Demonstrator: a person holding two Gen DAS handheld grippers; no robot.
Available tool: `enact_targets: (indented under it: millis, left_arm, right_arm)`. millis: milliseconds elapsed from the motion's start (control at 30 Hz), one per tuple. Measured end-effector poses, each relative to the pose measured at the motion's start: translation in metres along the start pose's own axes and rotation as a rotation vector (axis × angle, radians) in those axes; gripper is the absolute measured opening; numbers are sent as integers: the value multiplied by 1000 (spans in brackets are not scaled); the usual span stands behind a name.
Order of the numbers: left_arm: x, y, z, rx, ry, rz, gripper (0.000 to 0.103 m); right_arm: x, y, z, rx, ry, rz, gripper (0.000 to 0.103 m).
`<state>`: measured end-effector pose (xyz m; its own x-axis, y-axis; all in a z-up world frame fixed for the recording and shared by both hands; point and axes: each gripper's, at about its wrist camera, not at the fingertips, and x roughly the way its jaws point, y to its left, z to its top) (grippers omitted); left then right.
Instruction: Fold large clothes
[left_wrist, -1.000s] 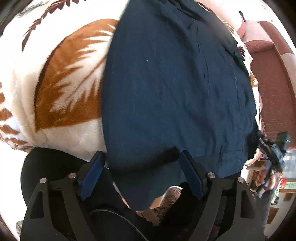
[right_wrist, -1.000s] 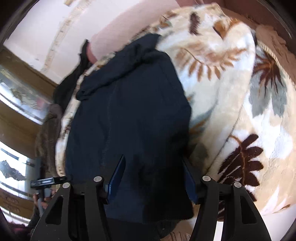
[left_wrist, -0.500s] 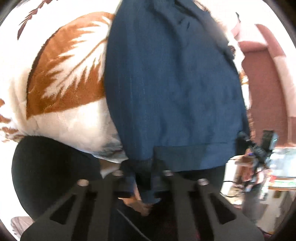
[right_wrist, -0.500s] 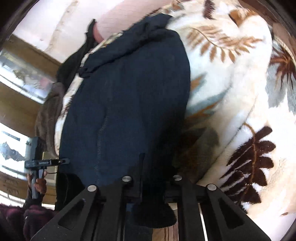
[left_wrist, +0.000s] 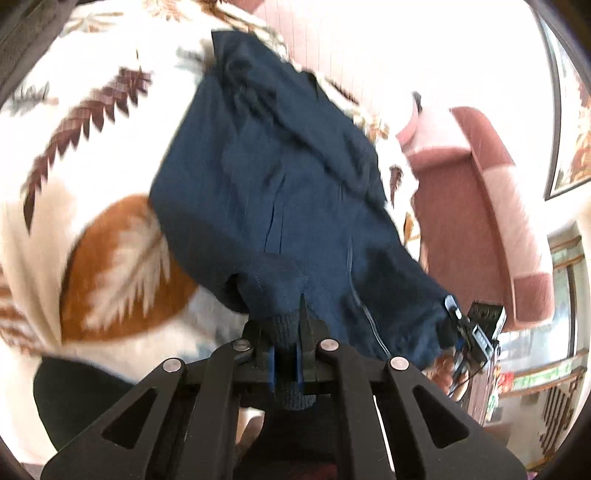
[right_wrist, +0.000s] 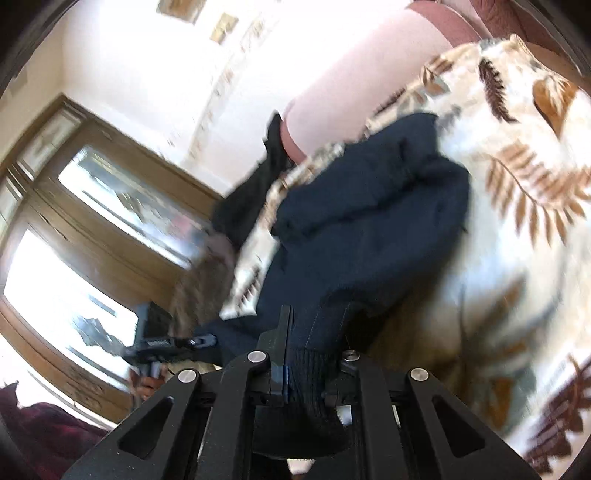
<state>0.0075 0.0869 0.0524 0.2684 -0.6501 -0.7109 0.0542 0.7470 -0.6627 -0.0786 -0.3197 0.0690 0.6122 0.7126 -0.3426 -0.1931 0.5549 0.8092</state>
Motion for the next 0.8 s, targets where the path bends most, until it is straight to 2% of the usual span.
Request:
enact_targets:
  millis: [167, 433, 633, 800]
  left_arm:
    - [8, 2, 42, -37, -77, 10, 5]
    - [35, 5, 135, -72, -177, 39, 5]
    - [70, 14, 207, -103, -202, 66, 5]
    - [105, 17, 273, -114, -198, 127, 5]
  right_arm:
    - [17, -8, 39, 26, -60, 32, 9]
    - [69, -34, 107, 94, -119, 4, 9]
    - [114, -70, 167, 202, -177, -18, 9]
    - [161, -112, 209, 322, -185, -70, 9]
